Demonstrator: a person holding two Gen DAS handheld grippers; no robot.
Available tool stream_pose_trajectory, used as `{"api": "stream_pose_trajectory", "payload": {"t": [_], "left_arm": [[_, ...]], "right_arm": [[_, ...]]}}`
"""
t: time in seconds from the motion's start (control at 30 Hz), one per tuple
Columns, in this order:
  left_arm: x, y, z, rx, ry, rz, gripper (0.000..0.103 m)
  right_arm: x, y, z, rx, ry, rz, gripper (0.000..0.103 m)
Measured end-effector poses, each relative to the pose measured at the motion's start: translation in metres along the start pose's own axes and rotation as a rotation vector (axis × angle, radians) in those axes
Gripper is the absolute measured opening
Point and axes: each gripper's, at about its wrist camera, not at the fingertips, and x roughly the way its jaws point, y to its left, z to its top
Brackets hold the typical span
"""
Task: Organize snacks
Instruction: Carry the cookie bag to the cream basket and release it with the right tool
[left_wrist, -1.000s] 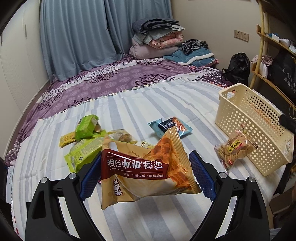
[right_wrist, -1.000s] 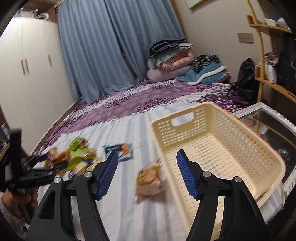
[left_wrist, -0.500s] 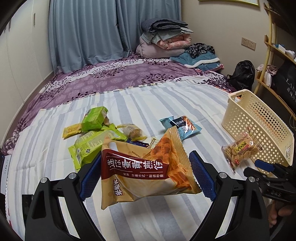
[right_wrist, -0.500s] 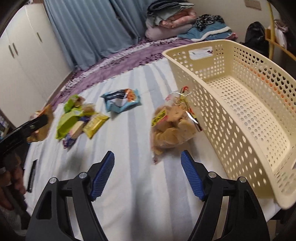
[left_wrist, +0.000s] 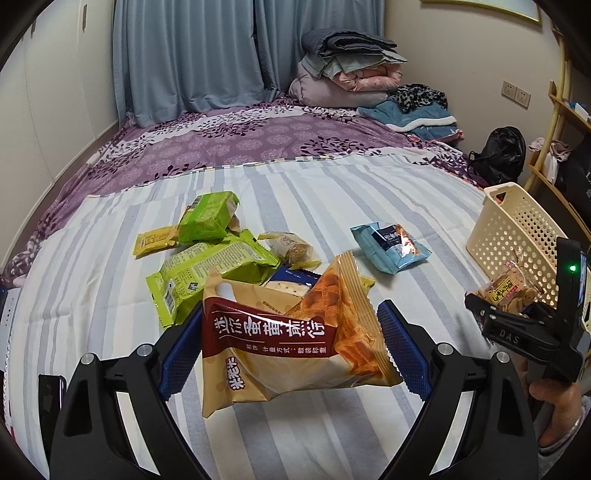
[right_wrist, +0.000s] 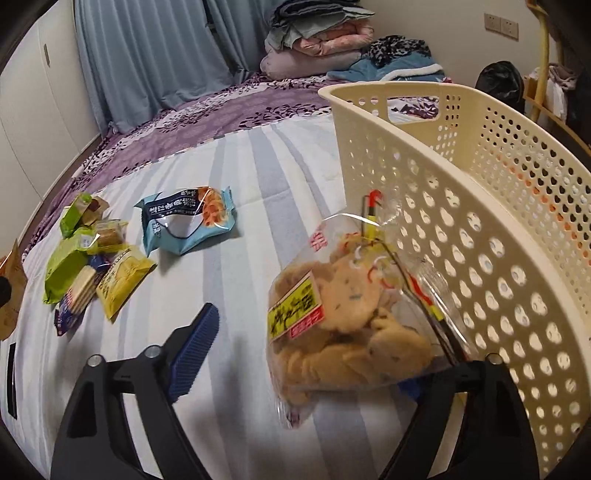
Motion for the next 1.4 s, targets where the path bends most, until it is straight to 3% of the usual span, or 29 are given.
{"api": "stream_pose_trajectory", "payload": {"t": [0.07,0.13,0.57,0.73,1.0,1.4], "left_arm": [[0.003,0.002,0.001,-0.005,0.004,0.002,0.091],[0.005,0.003,0.001,-0.009,0.008,0.002,0.091],[-0.001,-0.008,0.006,0.016,-0.014,-0.01,0.091],[-0.01,-0.015,0.01,0.038,-0.032,-0.006,0.092],[-0.019,-0.034,0.014,0.08,-0.052,-0.014,0.092],[-0.025,-0.069,0.022,0.157,-0.064,-0.027,0.092]], "right_arm": [[0.002,-0.001,0.003,0.005,0.003,0.013,0.048],[0.0,-0.002,0.004,0.003,-0.002,0.023,0.045],[-0.069,0.025,0.017,-0.092,-0.146,0.196,0.044],[-0.101,0.018,0.028,-0.083,-0.222,0.221,0.044],[-0.134,-0.021,0.038,-0.012,-0.303,0.193,0.044],[-0.148,-0.094,0.034,0.121,-0.343,0.063,0.044]]}}
